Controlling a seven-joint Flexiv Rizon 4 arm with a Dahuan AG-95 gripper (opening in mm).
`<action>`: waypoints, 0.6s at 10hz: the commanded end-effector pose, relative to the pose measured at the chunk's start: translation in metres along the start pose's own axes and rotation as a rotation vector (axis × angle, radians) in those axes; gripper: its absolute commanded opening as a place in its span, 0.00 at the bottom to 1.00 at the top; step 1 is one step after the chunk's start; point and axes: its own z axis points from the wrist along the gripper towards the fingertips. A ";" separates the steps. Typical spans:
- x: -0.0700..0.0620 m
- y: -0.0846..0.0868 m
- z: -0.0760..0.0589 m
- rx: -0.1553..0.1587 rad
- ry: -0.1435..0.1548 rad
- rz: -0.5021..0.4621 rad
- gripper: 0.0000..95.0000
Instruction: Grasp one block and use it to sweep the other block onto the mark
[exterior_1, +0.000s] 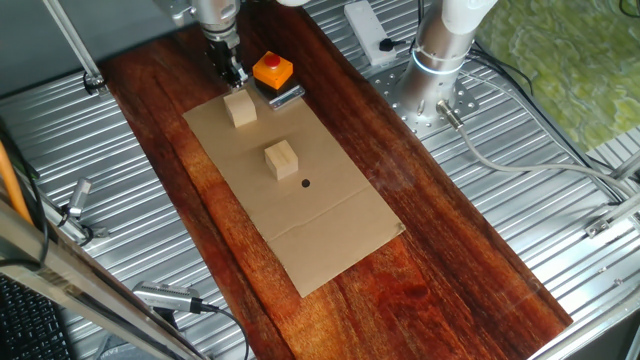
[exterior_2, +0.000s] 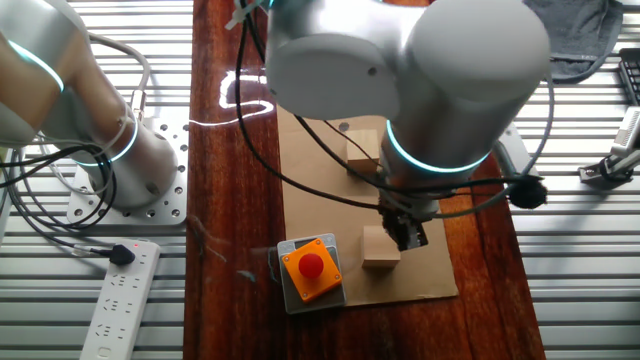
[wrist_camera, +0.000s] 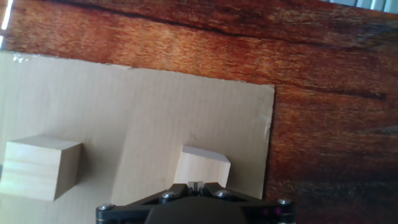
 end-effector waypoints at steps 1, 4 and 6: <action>0.000 0.000 0.000 -0.009 0.009 0.019 0.00; 0.001 -0.003 0.000 -0.024 0.007 0.022 0.00; 0.008 -0.020 -0.001 -0.051 0.000 0.019 0.00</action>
